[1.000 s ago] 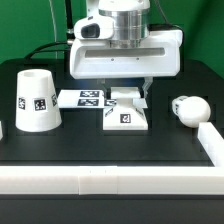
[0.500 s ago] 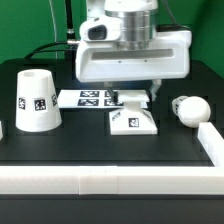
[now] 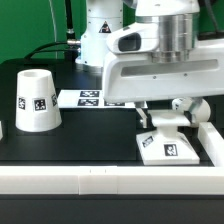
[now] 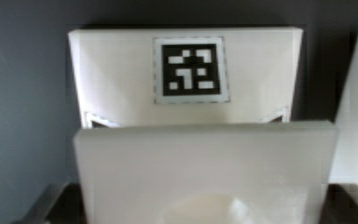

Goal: Assemble lamp

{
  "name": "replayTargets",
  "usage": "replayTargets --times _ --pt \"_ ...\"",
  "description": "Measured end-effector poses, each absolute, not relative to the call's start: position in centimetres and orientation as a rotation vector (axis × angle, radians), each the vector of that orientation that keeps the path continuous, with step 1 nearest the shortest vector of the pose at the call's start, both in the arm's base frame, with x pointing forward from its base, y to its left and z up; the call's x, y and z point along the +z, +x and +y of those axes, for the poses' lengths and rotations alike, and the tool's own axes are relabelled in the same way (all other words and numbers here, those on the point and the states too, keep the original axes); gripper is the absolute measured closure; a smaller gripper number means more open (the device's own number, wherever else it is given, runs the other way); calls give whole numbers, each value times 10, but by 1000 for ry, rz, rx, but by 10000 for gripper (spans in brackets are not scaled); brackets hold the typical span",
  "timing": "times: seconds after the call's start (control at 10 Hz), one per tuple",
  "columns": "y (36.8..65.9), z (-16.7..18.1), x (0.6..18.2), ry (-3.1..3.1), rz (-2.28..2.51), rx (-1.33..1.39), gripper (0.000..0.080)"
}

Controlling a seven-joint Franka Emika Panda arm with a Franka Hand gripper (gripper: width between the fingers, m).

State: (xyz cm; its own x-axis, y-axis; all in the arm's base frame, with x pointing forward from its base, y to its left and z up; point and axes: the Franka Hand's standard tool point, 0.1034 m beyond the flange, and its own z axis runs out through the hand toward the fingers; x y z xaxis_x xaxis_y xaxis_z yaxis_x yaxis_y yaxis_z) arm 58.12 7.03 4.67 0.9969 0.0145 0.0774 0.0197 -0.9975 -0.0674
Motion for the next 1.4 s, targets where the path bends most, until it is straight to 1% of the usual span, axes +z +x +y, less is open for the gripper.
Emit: replayTargets --times 0.1,0.2,0.5,0.8,0.9,1.0,1.1,1.3,1.4 --pt "597 75 47 -3066 -26 -145 265" --pt "607 78 47 -3063 -26 -146 265" --pt "630 88 48 -3060 -23 -158 265" --pt "630 88 48 -3063 -18 -156 265" --pt "630 88 48 -3063 -20 -156 179" --pt "630 88 48 -3063 -21 -156 179" --pt "630 88 48 -3062 -21 -156 112" --pt "629 88 48 -3063 -26 -159 102" --pt "619 85 52 -3065 -35 -169 102"
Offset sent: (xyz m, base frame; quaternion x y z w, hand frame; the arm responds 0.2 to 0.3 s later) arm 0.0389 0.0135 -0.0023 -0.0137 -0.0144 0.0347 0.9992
